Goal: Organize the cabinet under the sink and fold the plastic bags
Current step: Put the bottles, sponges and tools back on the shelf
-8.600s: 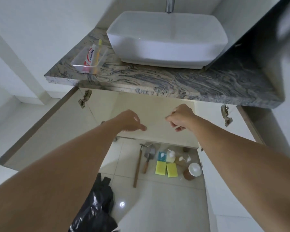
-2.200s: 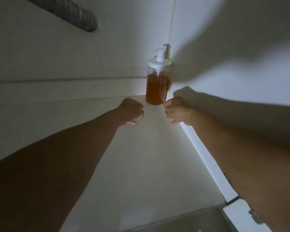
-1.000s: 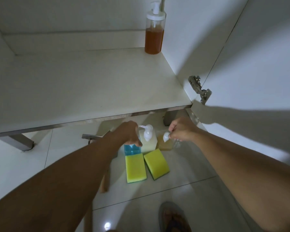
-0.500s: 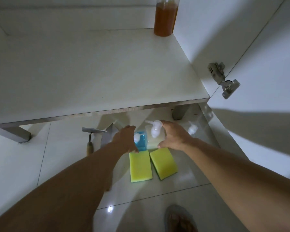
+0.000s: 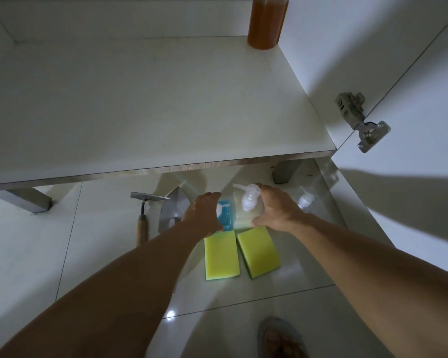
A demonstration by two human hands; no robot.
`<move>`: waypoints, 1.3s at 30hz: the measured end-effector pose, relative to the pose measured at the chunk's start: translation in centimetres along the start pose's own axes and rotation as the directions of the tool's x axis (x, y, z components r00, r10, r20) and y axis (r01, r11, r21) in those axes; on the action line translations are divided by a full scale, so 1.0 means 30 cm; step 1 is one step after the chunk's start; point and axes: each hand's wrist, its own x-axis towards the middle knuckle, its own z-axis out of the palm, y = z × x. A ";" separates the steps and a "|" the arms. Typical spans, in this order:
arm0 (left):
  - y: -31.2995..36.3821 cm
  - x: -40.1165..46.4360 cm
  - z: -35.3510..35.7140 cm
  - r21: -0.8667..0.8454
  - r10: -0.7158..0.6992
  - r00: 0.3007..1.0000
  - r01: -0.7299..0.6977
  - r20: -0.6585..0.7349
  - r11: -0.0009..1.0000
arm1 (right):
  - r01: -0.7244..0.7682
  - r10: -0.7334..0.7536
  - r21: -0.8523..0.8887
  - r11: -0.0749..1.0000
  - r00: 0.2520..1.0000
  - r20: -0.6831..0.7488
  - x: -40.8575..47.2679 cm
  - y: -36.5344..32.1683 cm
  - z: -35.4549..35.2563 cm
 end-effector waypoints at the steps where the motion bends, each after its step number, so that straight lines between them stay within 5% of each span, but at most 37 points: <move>1: -0.002 0.002 0.004 -0.007 -0.005 1.000 0.005 -0.004 1.000 | -0.005 0.005 0.007 1.000 1.000 0.000 -0.001 0.005 0.001; 21: -0.023 -0.013 -0.004 0.064 0.014 1.000 -0.013 -0.023 0.998 | -0.012 0.015 0.084 0.996 0.999 -0.036 -0.051 -0.005 -0.046; 29: 0.039 -0.141 -0.137 -0.032 0.110 0.994 -0.111 -0.019 0.993 | 0.011 -0.005 0.123 0.992 0.999 -0.048 -0.187 -0.017 -0.242; 39: 0.206 -0.215 -0.466 -0.042 0.211 0.962 -0.221 -0.171 0.974 | 0.009 0.011 0.211 0.978 0.996 -0.094 -0.292 -0.135 -0.624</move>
